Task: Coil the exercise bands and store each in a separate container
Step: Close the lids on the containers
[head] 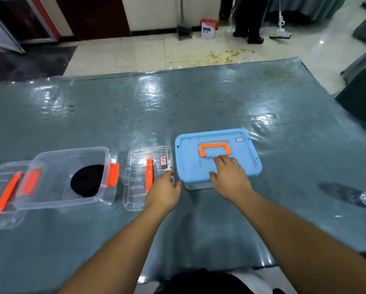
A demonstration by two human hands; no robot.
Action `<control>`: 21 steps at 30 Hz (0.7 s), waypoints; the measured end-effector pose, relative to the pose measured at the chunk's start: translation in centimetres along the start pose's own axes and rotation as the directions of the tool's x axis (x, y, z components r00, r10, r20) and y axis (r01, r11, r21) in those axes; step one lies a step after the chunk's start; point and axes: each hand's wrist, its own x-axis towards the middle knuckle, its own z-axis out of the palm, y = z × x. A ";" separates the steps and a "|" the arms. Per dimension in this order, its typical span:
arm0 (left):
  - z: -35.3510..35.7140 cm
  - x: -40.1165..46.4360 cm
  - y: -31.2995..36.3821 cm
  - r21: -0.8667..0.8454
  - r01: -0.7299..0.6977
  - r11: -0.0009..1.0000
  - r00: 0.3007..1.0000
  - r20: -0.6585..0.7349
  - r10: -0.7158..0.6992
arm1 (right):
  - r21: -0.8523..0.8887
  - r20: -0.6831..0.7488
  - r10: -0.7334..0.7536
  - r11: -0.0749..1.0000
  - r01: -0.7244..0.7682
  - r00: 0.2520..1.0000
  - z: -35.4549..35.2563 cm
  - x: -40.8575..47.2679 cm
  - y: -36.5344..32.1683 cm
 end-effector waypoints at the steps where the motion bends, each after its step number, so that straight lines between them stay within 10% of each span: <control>1: -0.2 -0.5 -0.4 0.018 0.007 1.000 1.000 0.001 -0.007 | -0.009 -0.001 -0.019 1.000 0.019 1.000 0.0 -0.2 -0.5; 11: -2.0 -7.4 -5.1 0.154 0.157 0.975 0.987 -0.049 -0.152 | 0.030 -0.028 -0.159 0.987 0.159 0.987 2.1 -5.4 -6.3; 21: -2.6 -13.2 -10.5 0.182 0.295 0.938 0.954 -0.002 -0.300 | 0.047 0.392 -0.068 0.997 0.054 0.918 6.9 -10.7 -8.0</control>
